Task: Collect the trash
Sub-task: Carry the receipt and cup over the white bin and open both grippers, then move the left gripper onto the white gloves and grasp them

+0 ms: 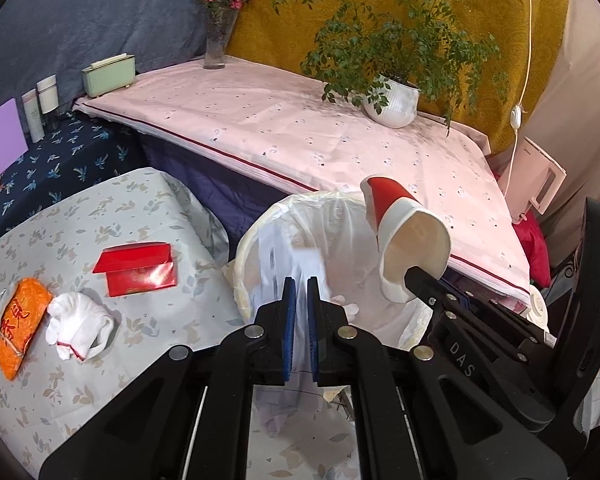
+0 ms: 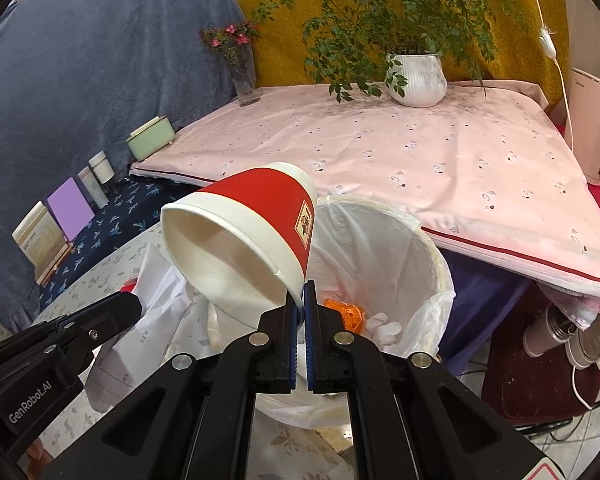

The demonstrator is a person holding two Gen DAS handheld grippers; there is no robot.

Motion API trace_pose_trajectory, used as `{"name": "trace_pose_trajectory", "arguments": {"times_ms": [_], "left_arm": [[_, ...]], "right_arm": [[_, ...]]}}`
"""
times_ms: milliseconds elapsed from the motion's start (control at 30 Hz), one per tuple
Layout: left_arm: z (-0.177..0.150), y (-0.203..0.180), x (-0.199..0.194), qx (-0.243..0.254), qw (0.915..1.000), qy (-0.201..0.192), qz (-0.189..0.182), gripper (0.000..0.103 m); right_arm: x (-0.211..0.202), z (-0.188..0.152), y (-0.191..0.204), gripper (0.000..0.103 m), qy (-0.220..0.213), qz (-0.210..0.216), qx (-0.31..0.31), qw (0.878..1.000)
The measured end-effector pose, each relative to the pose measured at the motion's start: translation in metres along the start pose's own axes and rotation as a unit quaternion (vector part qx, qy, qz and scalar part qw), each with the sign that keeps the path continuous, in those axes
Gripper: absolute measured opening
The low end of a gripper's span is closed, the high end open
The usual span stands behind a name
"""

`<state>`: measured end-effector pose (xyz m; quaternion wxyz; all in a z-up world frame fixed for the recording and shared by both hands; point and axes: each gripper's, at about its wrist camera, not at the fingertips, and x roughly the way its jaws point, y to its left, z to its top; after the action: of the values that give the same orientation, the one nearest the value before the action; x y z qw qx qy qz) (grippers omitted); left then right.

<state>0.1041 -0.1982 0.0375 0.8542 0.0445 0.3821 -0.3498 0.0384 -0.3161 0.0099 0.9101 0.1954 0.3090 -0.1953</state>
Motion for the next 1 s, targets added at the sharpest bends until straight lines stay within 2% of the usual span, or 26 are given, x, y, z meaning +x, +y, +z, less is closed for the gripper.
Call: {"name": "trace_pose_trajectory", "arguments": {"times_ms": [133, 200, 267, 367, 433, 633, 767, 900, 1000], "left_arm": [[0.002, -0.004, 0.005, 0.004, 0.9999, -0.001, -0.015, 0.006], [0.003, -0.004, 0.006, 0.002, 0.9999, -0.005, -0.016, 0.011], [0.004, -0.003, 0.008, -0.001, 0.9999, -0.005, -0.014, 0.028], [0.003, 0.002, 0.008, -0.008, 0.9999, -0.009, -0.005, 0.038], [0.001, 0.007, 0.008, -0.015, 0.9999, -0.006, 0.0, 0.041], [-0.012, 0.032, 0.002, -0.037, 0.9991, 0.0, 0.018, 0.043], [-0.038, 0.057, -0.003, -0.048, 0.9978, 0.013, 0.043, 0.043], [-0.059, 0.084, -0.005, -0.08, 0.9945, 0.027, 0.061, 0.043], [-0.069, 0.098, -0.007, -0.089, 0.9924, 0.032, 0.079, 0.043]], "right_arm": [[0.003, 0.0, -0.005, 0.005, 0.001, -0.006, 0.005, 1.0], [0.002, 0.0, -0.007, 0.012, -0.002, -0.011, 0.009, 1.0], [0.002, 0.0, -0.008, 0.017, -0.004, -0.013, 0.014, 1.0], [0.001, 0.0, -0.007, 0.021, -0.007, -0.014, 0.013, 1.0], [0.0, 0.0, -0.005, 0.022, -0.007, -0.014, 0.009, 1.0], [-0.002, -0.009, 0.004, 0.023, 0.005, 0.001, -0.003, 1.0], [0.002, -0.039, 0.02, 0.024, 0.04, 0.02, -0.032, 0.998], [0.014, -0.071, 0.042, 0.024, 0.076, 0.042, -0.054, 0.995], [0.024, -0.082, 0.056, 0.024, 0.09, 0.05, -0.066, 0.992]]}}
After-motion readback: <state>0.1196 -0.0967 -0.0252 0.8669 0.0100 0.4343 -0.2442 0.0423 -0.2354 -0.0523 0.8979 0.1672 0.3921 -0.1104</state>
